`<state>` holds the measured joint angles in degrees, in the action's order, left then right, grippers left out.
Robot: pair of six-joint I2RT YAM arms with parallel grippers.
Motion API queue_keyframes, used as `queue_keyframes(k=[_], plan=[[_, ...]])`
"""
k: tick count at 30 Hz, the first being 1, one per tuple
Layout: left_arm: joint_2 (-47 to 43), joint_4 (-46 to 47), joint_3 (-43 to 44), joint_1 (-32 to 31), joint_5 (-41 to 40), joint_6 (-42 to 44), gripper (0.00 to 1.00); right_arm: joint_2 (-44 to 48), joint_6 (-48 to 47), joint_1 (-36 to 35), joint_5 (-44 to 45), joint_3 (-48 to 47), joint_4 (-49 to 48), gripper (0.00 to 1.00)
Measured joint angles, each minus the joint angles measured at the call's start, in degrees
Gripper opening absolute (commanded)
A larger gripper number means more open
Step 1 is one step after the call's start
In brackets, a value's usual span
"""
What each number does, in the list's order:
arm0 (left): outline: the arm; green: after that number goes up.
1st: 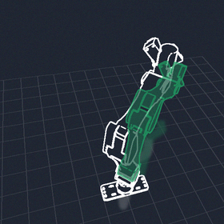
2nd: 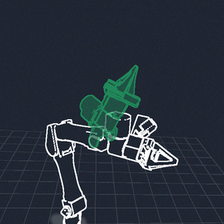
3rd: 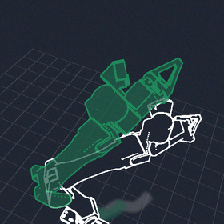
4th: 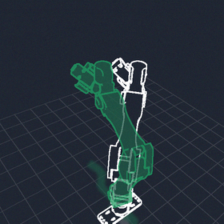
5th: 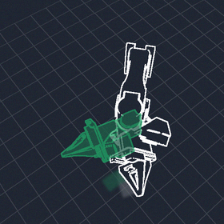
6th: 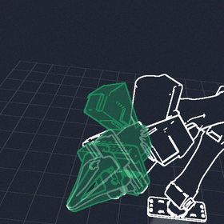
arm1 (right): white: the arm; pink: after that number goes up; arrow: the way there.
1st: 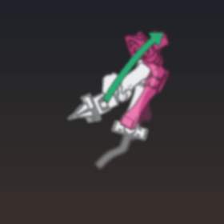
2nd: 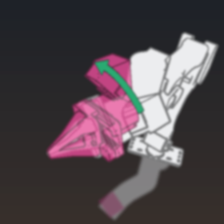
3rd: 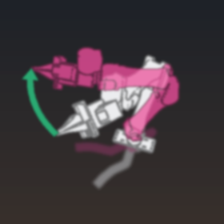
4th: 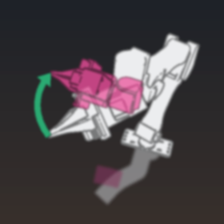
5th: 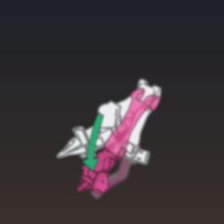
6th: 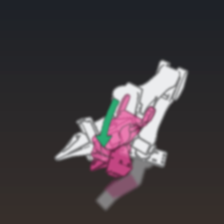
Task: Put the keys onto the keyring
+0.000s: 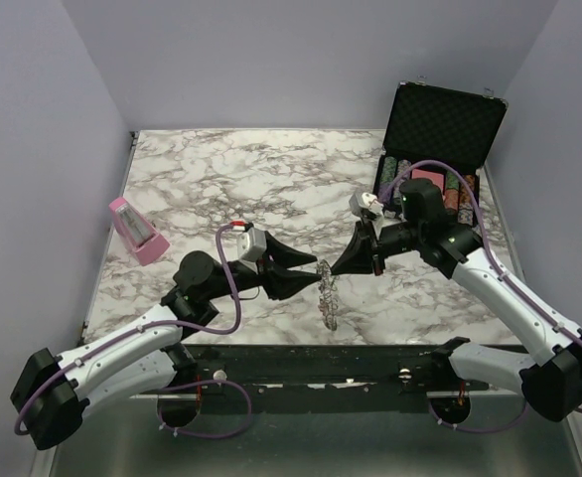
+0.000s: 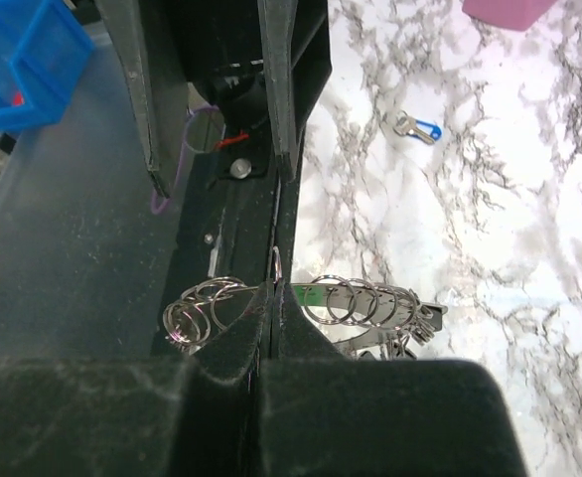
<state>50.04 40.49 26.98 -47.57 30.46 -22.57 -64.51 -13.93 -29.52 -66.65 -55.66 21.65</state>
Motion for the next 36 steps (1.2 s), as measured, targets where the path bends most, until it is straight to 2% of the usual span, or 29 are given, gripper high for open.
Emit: queue_keyframes(k=[8, 10, 14, 17, 24, 31, 36], plan=[[-0.39, -20.63, 8.41, 0.0, 0.11, 10.32, 0.57, -3.65, -16.76, 0.0, 6.99, -7.15, 15.91, 0.0], [0.48, -23.96, 10.75, 0.0, 0.17, 13.16, 0.57, -4.66, -21.59, 0.0, 8.9, -9.94, 20.39, 0.0], [3.93, -29.68, 15.1, 0.0, 0.39, 16.7, 0.66, -7.56, -31.08, 0.0, 12.28, -15.93, 29.4, 0.0], [7.37, -31.41, 17.18, -0.02, 0.48, 18.27, 0.66, -9.81, -36.41, 0.0, 14.34, -19.02, 34.67, 0.0], [13.2, -30.8, 18.23, -0.17, 0.42, 18.4, 0.52, -10.88, -41.2, 0.0, 16.98, -20.24, 39.76, 0.0], [18.34, -26.49, 18.34, -0.2, 1.55, 15.85, 0.45, -10.88, -41.48, 0.0, 17.14, -20.24, 40.17, 0.0], [20.9, -23.23, 18.34, -0.68, 3.5, 13.64, 0.29, -10.86, -40.68, 0.0, 17.11, -20.24, 40.09, 0.0]])
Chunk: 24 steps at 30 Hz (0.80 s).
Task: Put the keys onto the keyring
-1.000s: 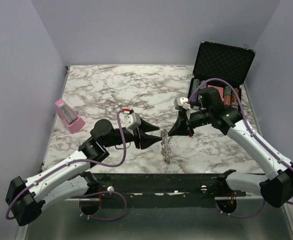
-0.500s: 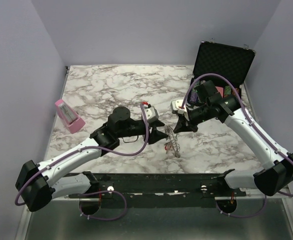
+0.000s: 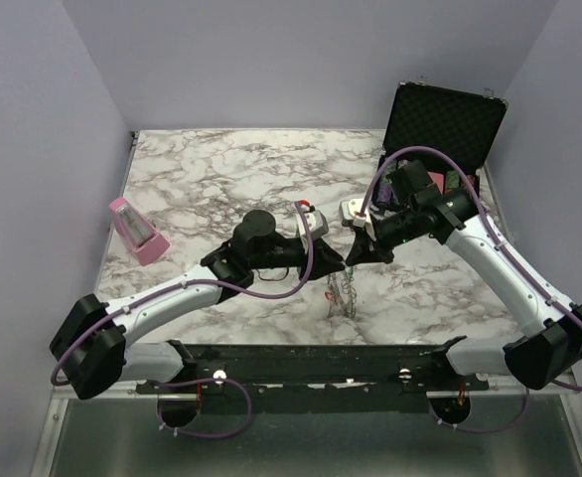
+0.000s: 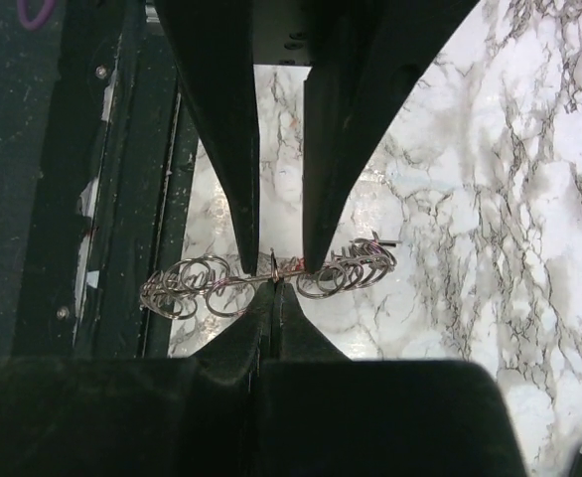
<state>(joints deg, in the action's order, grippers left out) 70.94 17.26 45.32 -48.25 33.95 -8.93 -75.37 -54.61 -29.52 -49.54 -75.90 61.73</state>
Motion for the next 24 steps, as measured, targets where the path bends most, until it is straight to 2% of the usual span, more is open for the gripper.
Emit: queue_keyframes(k=[6, 7, 8, 13, 14, 16, 17, 24], plan=[[2.03, 1.05, 0.52, -0.35, 2.12, -1.4, 0.17, 0.0, 0.76, 0.0, 0.0, 0.0, -0.28, 0.0], [2.23, 0.92, 0.7, -0.37, 2.32, -1.44, 0.12, 0.0, 0.83, 0.0, 0.0, 0.0, -0.33, 0.0], [2.47, 0.66, 0.98, -0.39, 2.56, -1.44, 0.0, 0.0, 1.01, 0.0, 0.0, 0.0, -0.33, 0.0], [2.71, -1.31, 1.97, -0.37, 3.15, -1.07, 0.0, 0.0, 1.86, 0.02, -0.24, 0.04, -0.26, 0.01], [2.73, -1.77, 2.14, -0.37, 3.17, -0.94, 0.0, 0.0, 2.08, 0.07, -0.28, 0.07, -0.31, 0.05], [2.73, -2.16, 2.27, -0.37, 3.15, -0.79, 0.0, 0.0, 2.58, 0.07, -0.31, 0.11, -0.33, 0.23], [2.71, -2.19, 2.27, -0.39, 3.06, -0.76, 0.0, 0.0, 2.99, 0.07, -0.46, 0.15, -0.35, 0.3], [-1.09, -0.46, -1.75, -0.63, 1.14, -1.88, 0.0, 0.07, 7.72, 0.35, -4.68, 0.13, -1.81, 0.51]])
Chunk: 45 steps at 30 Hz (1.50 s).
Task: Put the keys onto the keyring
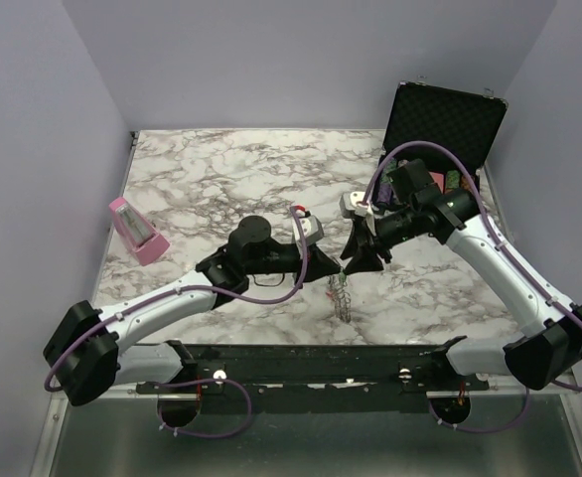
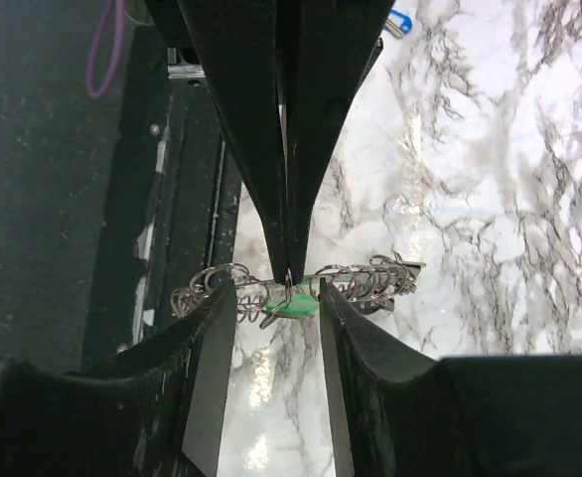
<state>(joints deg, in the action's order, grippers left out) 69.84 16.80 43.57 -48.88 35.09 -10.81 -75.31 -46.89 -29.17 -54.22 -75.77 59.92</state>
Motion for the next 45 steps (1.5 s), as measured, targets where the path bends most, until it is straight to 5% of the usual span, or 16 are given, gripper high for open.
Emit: queue_keyframes(k=[8, 25, 45], plan=[[-5.86, 11.8, -6.99, 0.0, -4.28, -6.73, 0.0, 0.59, 5.81, 3.67, -7.34, -0.76, -1.92, 0.64], [-5.66, 41.35, -14.36, -2.51, -18.43, -19.76, 0.0, 2.19, 29.99, 7.5, -12.7, -1.09, -20.28, 0.64], [-6.64, 47.54, -18.23, -2.51, -13.77, -17.81, 0.0, 1.99, 23.1, 7.45, -23.26, -0.83, -11.87, 0.64]])
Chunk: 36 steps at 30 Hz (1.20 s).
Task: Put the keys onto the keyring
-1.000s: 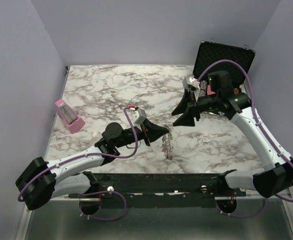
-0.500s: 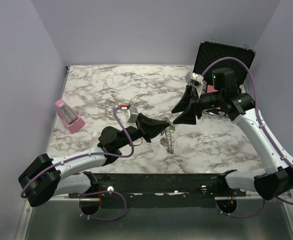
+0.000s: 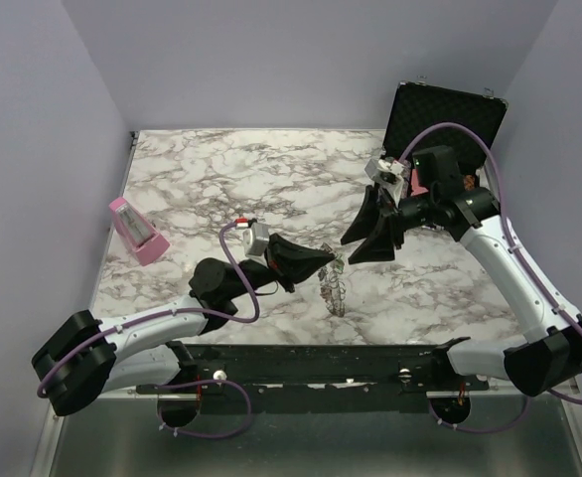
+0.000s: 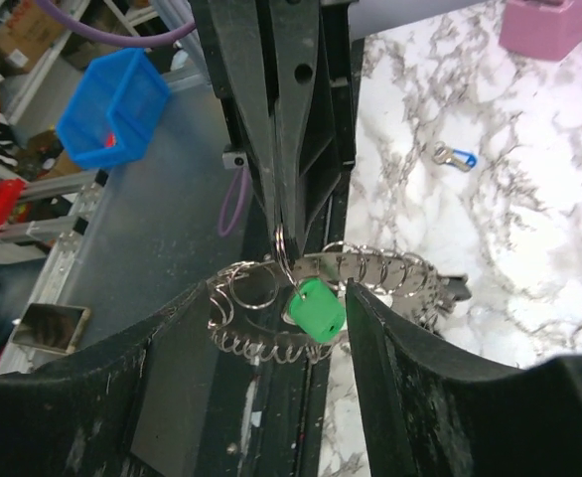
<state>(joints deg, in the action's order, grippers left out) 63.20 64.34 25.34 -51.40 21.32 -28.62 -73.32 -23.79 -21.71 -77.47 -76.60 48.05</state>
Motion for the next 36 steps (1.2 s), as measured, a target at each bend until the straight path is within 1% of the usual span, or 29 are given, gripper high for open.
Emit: queue_keyframes(k=[4, 8, 11, 13, 14, 19, 20, 23, 28, 29, 31, 33, 36], plan=[[-0.11, 0.42, 0.0, 0.07, 1.11, 0.31, 0.0, 0.33, 1.95, -0.55, -0.5, 2.84, -0.66, 0.62], [-0.31, 1.2, 0.0, 0.17, 1.9, 0.33, 0.0, 0.48, 3.87, -1.16, -0.98, 4.2, -1.84, 0.52], [-0.31, 1.79, 0.0, 0.28, 2.36, 0.33, 0.0, 0.59, 5.79, -1.31, -1.79, 4.24, -3.39, 0.51], [-0.31, 2.16, 0.0, 0.28, 2.64, 0.31, 0.0, 0.66, 6.43, -1.62, -1.99, 4.35, -4.13, 0.45], [-0.31, 2.4, 0.0, 0.28, 2.82, 0.31, 0.0, 0.7, 6.95, -1.66, -2.14, 4.55, -4.85, 0.43], [0.09, 3.48, 0.0, 0.31, 3.45, 0.22, 0.0, 0.7, 9.68, -1.88, -2.82, 5.35, -7.37, 0.41], [0.28, 3.78, 0.0, 0.33, 3.63, 0.13, 0.0, 0.7, 10.19, -1.92, -2.89, 5.51, -7.8, 0.38], [0.79, 4.31, 0.0, 0.33, 3.96, -0.15, 0.0, 0.7, 11.63, -1.97, -3.08, 5.86, -9.18, 0.26], [1.55, 6.19, 0.0, 0.33, 4.24, -0.7, 0.0, 0.7, 13.94, -1.97, -4.15, 6.05, -11.61, 0.11], [1.57, 6.36, 0.0, 0.33, 4.24, -0.81, 0.0, 0.7, 14.29, -1.97, -4.39, 6.16, -11.98, 0.1], [1.57, 6.78, -0.02, 0.33, 4.22, -0.98, 0.0, 0.7, 15.02, -1.97, -4.81, 6.43, -12.52, 0.04], [1.57, 7.13, -0.02, 0.33, 4.22, -1.03, 0.0, 0.7, 15.54, -1.97, -5.18, 6.67, -12.94, 0.02], [1.57, 7.48, -0.02, 0.33, 4.24, -1.03, 0.0, 0.7, 16.9, -1.97, -5.77, 6.91, -13.99, 0.01]])
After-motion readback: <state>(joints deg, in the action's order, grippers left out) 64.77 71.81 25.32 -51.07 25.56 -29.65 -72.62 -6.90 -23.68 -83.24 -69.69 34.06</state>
